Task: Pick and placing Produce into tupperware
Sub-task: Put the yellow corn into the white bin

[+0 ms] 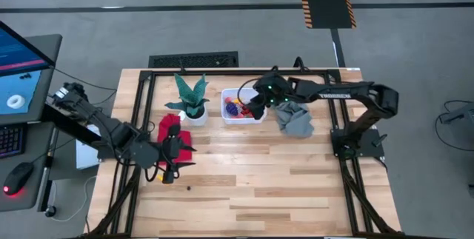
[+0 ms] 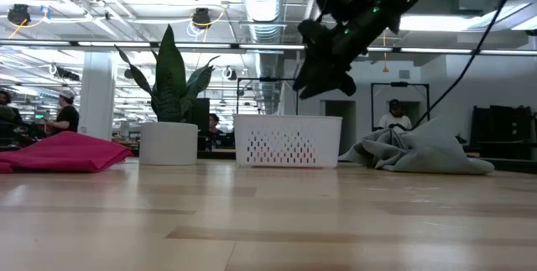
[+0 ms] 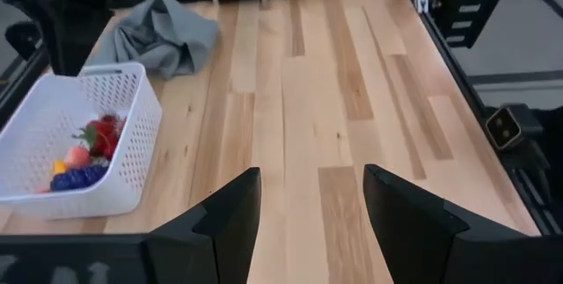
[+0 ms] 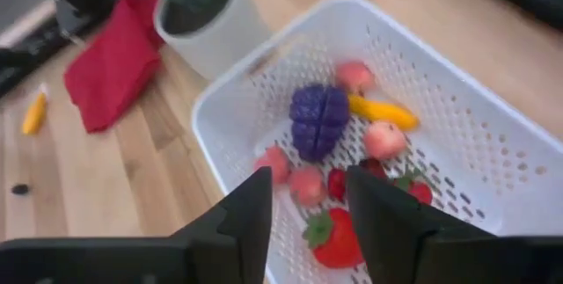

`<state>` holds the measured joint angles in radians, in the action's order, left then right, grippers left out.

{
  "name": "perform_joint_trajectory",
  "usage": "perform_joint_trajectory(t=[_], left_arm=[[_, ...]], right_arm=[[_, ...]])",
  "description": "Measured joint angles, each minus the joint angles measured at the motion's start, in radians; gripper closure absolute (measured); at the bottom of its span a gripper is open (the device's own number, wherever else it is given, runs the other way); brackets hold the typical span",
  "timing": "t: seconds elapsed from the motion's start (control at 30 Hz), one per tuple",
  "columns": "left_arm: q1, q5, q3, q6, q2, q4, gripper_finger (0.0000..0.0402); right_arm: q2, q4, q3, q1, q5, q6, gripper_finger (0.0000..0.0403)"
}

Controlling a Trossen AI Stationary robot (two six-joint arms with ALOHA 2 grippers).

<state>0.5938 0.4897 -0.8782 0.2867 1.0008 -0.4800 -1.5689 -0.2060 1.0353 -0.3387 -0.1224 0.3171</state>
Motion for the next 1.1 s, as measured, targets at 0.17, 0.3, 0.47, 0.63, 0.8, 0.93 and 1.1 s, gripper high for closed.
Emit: perform_joint_trajectory(t=[0.17,0.3,0.47,0.63,0.8,0.93,1.1], left_arm=[[0.032,0.048,0.001,0.023,0.0,-0.009,0.0208],[0.057,0.102,0.001,0.065,0.0,-0.064,0.0208],[0.059,0.166,0.001,0.183,0.0,-0.191,0.0208],[0.06,0.138,0.0,0.325,0.011,-0.287,0.0208],[0.06,0.052,0.0,0.468,0.072,-0.422,0.0208],[0.06,-0.094,0.0,0.567,0.161,-0.532,0.0208],[0.076,-0.241,0.0,0.607,0.293,-0.597,0.0208]], right_arm=[[-0.066,0.0,0.03,-0.019,-0.015,-0.013,0.0219],[-0.077,0.044,0.039,-0.013,-0.031,-0.067,0.0219],[-0.041,0.16,0.04,0.033,-0.033,-0.105,0.0226],[0.021,0.224,0.042,0.109,-0.034,-0.156,0.0232],[0.084,0.25,0.041,0.198,-0.034,-0.169,0.0234],[0.112,0.244,0.04,0.266,-0.031,-0.179,0.0234],[0.119,0.252,0.04,0.328,-0.031,-0.186,0.0236]])
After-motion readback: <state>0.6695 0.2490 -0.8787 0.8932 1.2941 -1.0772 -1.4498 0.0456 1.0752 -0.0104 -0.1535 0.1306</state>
